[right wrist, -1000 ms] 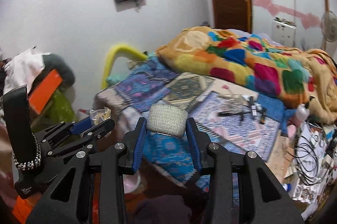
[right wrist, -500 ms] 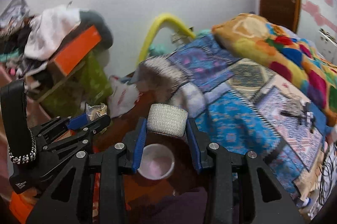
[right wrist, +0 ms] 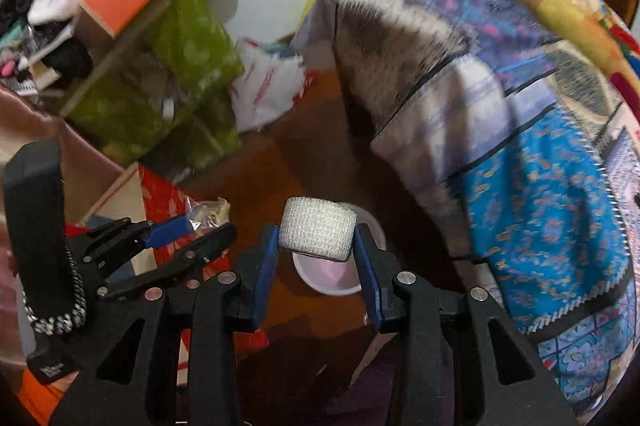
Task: Collect trash
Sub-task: 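Carry the wrapper and white roll in both tools over the white bucket, then open the left tool over the bucket while the right tool releases the roll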
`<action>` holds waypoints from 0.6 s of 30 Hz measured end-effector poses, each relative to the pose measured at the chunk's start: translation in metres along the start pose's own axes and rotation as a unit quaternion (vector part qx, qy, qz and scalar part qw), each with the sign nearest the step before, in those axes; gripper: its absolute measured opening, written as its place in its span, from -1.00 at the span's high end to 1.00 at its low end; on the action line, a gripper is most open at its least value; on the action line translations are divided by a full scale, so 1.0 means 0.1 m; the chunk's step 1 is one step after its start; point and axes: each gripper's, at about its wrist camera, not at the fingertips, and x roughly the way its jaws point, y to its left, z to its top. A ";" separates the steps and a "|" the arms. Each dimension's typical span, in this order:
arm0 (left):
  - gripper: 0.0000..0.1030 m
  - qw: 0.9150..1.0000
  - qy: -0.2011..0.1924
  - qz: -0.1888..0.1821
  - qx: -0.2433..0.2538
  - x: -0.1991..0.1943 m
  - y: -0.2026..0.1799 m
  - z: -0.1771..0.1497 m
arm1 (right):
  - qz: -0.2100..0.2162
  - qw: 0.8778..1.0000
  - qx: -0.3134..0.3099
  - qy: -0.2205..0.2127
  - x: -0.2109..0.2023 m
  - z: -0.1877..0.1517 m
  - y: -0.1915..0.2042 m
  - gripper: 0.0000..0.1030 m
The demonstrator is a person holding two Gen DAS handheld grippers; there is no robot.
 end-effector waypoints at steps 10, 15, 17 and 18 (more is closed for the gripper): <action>0.37 0.996 0.077 -0.010 -0.037 0.66 0.19 -0.05 | 0.033 0.995 0.025 0.096 0.79 0.16 -0.15 0.32; 0.37 0.996 0.089 -0.013 -0.030 0.79 0.13 0.02 | 0.037 0.992 0.025 0.121 0.94 0.21 -0.19 0.17; 0.37 0.995 0.092 -0.013 -0.027 0.83 0.11 0.06 | 0.038 0.991 0.034 0.122 0.96 0.22 -0.23 0.14; 0.37 0.995 0.092 -0.014 -0.024 0.84 0.09 0.08 | 0.038 0.991 0.036 0.121 0.96 0.23 -0.25 0.14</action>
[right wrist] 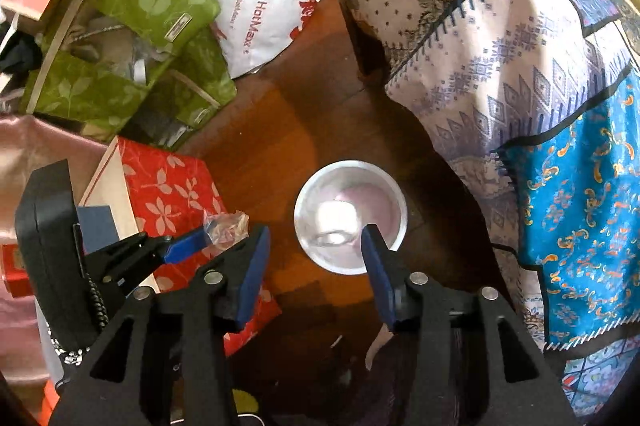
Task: Collect trash
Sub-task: 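Open the left tool over the bucket while the right tool releases the roll, then move both open tools back up to the items on the bed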
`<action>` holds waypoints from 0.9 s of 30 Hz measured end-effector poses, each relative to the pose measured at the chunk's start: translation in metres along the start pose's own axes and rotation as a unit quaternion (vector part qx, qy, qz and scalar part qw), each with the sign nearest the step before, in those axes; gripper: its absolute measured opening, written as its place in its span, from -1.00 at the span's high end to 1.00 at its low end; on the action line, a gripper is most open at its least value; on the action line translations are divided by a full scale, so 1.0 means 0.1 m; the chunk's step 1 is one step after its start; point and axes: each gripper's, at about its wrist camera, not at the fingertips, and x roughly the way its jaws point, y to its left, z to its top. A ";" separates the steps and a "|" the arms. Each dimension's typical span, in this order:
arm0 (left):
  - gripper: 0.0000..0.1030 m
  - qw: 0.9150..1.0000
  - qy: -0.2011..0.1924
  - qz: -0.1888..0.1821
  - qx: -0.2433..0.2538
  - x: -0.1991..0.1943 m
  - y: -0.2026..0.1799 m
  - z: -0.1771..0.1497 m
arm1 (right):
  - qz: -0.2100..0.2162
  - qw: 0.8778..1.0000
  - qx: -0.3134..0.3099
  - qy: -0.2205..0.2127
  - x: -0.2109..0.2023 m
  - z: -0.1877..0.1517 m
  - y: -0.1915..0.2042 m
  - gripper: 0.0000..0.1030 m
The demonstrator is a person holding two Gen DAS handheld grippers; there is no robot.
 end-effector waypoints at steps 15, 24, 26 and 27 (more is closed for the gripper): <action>0.09 0.999 -0.027 0.005 0.017 -0.27 -0.22 0.10 | -0.036 0.995 -0.002 -0.089 -0.62 -0.18 -0.15 0.14; 0.09 0.990 -0.133 0.000 0.034 -1.12 -0.43 -0.02 | -0.066 0.974 -0.010 -0.216 -1.43 -0.48 -0.11 0.14; 0.09 0.986 -0.163 -0.005 0.039 -1.35 -0.50 -0.05 | -0.076 0.966 -0.013 -0.249 -1.64 -0.58 -0.10 0.14; 0.09 0.983 -0.177 -0.007 0.043 -1.46 -0.55 -0.07 | -0.082 0.960 -0.015 -0.266 -1.75 -0.64 -0.11 0.14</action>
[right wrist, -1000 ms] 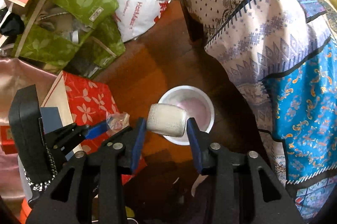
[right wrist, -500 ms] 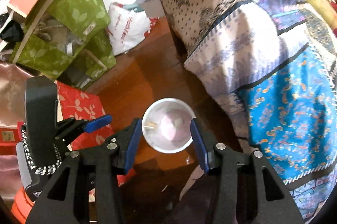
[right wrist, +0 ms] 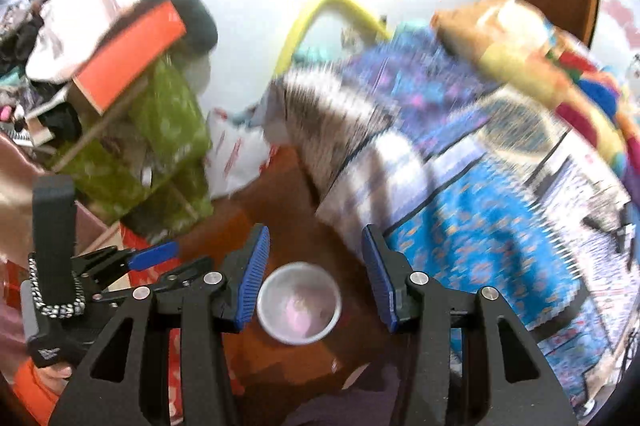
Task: Collect trash
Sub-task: 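Move both open tools back up to the items on the bed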
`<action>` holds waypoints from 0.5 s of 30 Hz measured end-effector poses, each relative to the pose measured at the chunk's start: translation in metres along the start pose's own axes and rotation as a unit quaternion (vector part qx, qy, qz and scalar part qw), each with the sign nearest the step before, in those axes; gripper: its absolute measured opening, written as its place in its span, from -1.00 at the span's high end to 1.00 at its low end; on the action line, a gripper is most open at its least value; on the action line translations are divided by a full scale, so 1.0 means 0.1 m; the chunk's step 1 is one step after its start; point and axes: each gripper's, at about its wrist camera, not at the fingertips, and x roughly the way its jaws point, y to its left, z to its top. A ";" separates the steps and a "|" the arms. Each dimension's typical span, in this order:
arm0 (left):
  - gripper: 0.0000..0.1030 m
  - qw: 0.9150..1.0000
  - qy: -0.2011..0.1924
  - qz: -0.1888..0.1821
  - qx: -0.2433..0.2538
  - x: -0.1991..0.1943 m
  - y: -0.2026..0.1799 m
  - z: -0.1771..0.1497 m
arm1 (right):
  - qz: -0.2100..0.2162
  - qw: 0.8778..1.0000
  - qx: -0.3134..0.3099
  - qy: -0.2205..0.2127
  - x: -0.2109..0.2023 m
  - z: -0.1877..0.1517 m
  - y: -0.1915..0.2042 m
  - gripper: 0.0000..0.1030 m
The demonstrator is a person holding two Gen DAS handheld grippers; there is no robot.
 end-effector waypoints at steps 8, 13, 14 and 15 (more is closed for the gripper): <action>0.06 0.995 -0.095 -0.030 0.032 -0.72 -0.45 0.16 | -0.023 0.994 -0.011 -0.110 -0.82 0.02 -0.11 0.14; -0.28 0.986 -0.148 -0.038 0.063 -1.11 -0.87 0.18 | -0.044 0.985 0.029 -0.162 -1.26 -0.04 -0.37 0.13; -0.35 0.984 -0.159 -0.042 0.071 -1.18 -0.98 0.19 | -0.053 0.983 0.034 -0.175 -1.35 -0.06 -0.44 0.10; -0.37 0.982 -0.164 -0.045 0.077 -1.23 -1.07 0.18 | -0.062 0.981 0.036 -0.182 -1.41 -0.08 -0.48 0.05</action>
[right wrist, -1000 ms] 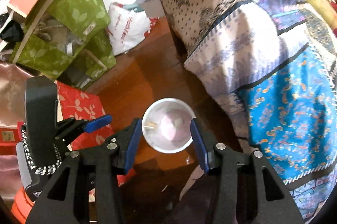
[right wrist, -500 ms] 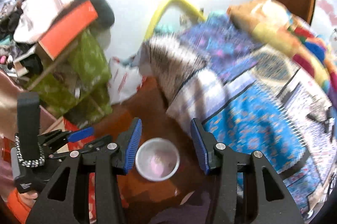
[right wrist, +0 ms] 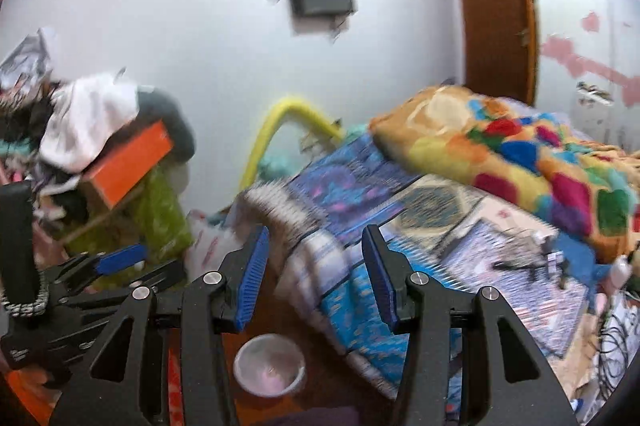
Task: Collect trash
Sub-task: 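Move both open tools back up to the items on the bed, then grasp the purple-and-black tube with the right tool while the left tool grasps the black pen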
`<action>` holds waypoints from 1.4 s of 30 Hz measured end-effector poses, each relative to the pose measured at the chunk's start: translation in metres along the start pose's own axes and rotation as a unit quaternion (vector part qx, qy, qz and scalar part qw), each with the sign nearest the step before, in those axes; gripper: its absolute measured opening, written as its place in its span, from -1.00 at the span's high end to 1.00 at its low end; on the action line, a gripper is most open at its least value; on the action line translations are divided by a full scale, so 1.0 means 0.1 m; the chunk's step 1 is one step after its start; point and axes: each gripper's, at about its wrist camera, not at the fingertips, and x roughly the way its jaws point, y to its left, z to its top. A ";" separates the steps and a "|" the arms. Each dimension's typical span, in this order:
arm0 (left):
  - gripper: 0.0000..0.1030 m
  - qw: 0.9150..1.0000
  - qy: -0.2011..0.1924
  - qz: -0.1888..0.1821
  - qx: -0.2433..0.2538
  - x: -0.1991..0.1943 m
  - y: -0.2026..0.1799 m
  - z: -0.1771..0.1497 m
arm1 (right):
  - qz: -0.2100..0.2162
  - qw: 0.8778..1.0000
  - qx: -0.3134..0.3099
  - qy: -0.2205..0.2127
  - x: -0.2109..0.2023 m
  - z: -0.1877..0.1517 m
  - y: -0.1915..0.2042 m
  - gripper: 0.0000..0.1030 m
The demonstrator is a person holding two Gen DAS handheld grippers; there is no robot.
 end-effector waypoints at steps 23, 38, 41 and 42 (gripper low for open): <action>-0.61 0.990 0.049 -0.116 0.067 1.10 -2.12 0.29 | -0.191 0.977 0.089 0.016 -0.71 -0.12 -2.31 -0.68; -0.61 0.979 0.113 -0.134 0.101 2.54 -2.99 0.19 | -0.217 0.959 0.148 0.109 0.13 -0.51 -3.45 -0.64; -0.61 0.978 0.119 -0.136 0.108 2.77 -3.09 0.14 | -0.191 0.961 0.154 0.125 0.40 -0.55 -3.55 -0.39; -0.61 0.977 0.121 -0.136 0.112 2.86 -3.14 0.12 | -0.182 0.962 0.157 0.133 0.50 -0.57 -3.59 -0.35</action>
